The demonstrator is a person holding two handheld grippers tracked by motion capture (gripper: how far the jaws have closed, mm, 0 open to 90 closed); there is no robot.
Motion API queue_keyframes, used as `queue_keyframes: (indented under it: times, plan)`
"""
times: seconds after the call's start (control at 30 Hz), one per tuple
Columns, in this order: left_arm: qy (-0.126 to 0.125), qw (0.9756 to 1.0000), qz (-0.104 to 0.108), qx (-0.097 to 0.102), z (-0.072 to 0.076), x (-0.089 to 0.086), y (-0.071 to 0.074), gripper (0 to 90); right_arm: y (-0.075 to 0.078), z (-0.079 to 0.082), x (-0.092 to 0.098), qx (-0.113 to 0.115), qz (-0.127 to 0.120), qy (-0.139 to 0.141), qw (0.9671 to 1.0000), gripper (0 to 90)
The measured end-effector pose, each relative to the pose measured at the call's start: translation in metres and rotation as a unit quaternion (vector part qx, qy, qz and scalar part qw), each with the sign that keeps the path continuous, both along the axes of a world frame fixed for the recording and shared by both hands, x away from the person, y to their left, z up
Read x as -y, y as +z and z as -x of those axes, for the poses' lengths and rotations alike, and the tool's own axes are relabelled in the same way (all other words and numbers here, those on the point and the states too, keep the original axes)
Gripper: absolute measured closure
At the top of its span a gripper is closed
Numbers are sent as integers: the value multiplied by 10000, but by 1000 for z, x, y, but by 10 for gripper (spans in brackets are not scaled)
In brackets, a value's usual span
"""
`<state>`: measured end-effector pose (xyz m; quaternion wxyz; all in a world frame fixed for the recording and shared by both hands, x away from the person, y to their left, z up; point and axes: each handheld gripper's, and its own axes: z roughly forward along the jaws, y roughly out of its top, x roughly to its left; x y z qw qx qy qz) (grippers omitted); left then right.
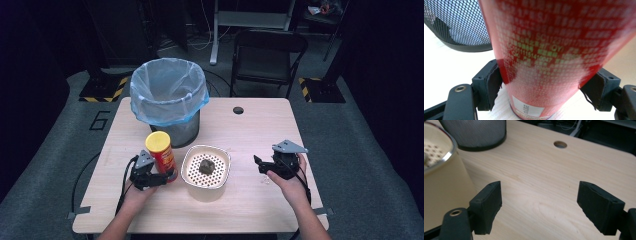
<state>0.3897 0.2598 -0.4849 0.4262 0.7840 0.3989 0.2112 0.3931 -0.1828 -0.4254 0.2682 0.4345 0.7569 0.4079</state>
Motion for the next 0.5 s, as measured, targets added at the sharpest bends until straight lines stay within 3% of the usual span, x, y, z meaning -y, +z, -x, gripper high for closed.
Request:
queue_keyframes:
  times: [0.2,0.5]
  plan:
    - [13,9999,155,34,6,-4,7,232,-26,3,10,-55,-166,-246,9995,215]
    - [-139,9993,338,-23,10,-9,23,232,-57,5,16,-111,-51,-414,9991,234]
